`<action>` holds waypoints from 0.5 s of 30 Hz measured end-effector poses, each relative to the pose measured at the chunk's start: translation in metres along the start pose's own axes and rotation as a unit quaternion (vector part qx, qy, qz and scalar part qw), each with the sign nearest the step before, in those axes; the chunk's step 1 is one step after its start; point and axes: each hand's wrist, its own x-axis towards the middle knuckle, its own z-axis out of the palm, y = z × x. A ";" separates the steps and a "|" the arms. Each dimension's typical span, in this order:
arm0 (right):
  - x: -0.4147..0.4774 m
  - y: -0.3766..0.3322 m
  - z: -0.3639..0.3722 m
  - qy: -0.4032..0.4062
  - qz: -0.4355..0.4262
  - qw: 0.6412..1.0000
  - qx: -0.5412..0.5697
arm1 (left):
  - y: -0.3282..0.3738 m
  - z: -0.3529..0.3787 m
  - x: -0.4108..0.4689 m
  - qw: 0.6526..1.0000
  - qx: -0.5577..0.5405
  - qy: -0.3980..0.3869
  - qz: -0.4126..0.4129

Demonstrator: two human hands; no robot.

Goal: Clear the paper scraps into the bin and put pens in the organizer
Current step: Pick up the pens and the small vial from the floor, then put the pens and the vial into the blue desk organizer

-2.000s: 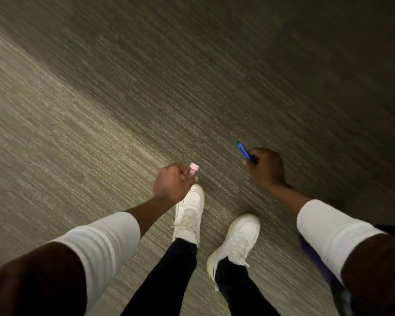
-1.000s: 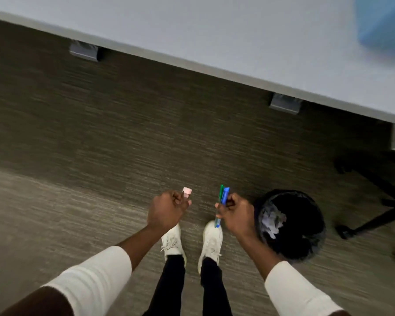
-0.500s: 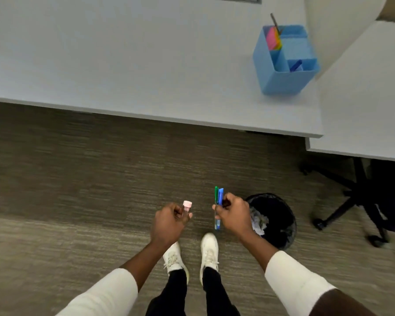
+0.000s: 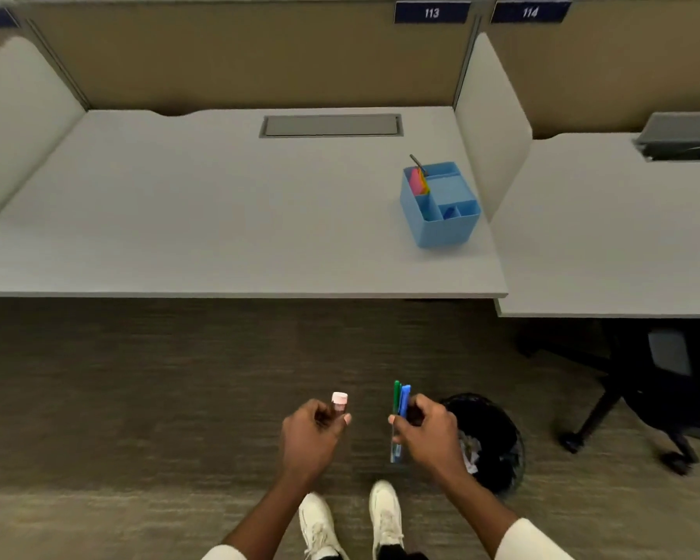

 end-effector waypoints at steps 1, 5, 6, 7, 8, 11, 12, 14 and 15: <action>-0.002 -0.003 -0.006 -0.003 -0.001 1.000 -0.001 | 0.005 -0.002 0.001 1.000 0.002 0.002 0.005; -0.004 -0.012 -0.031 0.013 -0.007 1.000 0.008 | 0.025 -0.004 0.006 1.000 0.009 0.005 0.020; -0.002 -0.014 -0.037 0.016 -0.005 1.000 0.011 | 0.029 -0.003 0.009 1.000 0.010 0.004 0.024; 0.002 -0.015 -0.042 0.016 -0.007 1.000 0.016 | 0.033 -0.001 0.011 1.000 0.009 0.003 0.026; 0.005 -0.016 -0.048 0.015 -0.010 1.000 0.023 | 0.038 0.001 0.014 1.000 0.009 0.001 0.028; 0.018 -0.018 -0.063 0.019 -0.022 0.999 0.029 | 0.053 0.010 0.022 0.999 0.018 -0.006 0.040; 0.021 -0.018 -0.068 0.018 -0.025 0.999 0.028 | 0.058 0.015 0.024 0.999 0.015 -0.010 0.043; 0.030 -0.018 -0.077 0.017 -0.032 0.999 0.022 | 0.067 0.022 0.028 0.999 0.012 -0.009 0.047; 0.035 -0.018 -0.081 0.015 -0.034 0.999 0.019 | 0.071 0.025 0.031 0.999 0.012 -0.006 0.050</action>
